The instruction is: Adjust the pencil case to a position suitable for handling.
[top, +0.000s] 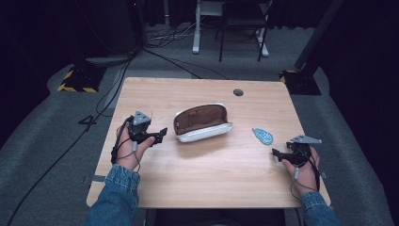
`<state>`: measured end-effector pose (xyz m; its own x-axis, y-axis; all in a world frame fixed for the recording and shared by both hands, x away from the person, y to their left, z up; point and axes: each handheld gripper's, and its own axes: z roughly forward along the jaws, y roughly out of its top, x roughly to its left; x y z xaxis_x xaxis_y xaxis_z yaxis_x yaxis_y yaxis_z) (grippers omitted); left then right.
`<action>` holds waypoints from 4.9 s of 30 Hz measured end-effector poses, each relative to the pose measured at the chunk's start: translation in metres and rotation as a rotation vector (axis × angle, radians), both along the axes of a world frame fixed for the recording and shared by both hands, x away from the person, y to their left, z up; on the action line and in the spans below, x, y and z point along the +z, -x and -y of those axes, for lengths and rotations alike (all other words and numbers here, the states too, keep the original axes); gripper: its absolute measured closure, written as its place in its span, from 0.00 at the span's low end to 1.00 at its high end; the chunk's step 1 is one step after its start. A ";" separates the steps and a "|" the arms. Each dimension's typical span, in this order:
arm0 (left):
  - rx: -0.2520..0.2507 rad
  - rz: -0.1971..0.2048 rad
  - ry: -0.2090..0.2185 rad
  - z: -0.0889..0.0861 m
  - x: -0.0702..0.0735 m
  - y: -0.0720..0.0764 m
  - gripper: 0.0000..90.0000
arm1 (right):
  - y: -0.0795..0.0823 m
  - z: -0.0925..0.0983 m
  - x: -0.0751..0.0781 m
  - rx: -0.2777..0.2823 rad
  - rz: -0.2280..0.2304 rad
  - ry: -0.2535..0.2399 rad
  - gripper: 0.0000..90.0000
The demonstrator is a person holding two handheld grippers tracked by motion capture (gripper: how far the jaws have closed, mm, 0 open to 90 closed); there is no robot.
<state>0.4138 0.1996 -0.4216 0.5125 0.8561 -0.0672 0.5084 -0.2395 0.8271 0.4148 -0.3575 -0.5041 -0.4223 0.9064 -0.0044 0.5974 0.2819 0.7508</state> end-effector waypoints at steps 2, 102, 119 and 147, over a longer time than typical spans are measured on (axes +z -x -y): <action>-0.003 0.004 -0.004 0.002 0.001 -0.002 0.27 | 0.000 0.000 0.000 0.001 0.000 0.000 0.26; -0.300 -0.138 0.073 0.054 -0.027 -0.070 0.96 | 0.003 -0.001 0.000 0.021 0.010 -0.004 0.34; -0.350 -0.119 0.080 0.046 0.000 -0.033 0.96 | 0.004 -0.001 0.000 0.019 0.011 -0.004 0.34; -0.518 -0.125 0.097 0.075 0.007 0.011 0.96 | 0.004 -0.001 0.000 0.019 0.010 -0.005 0.34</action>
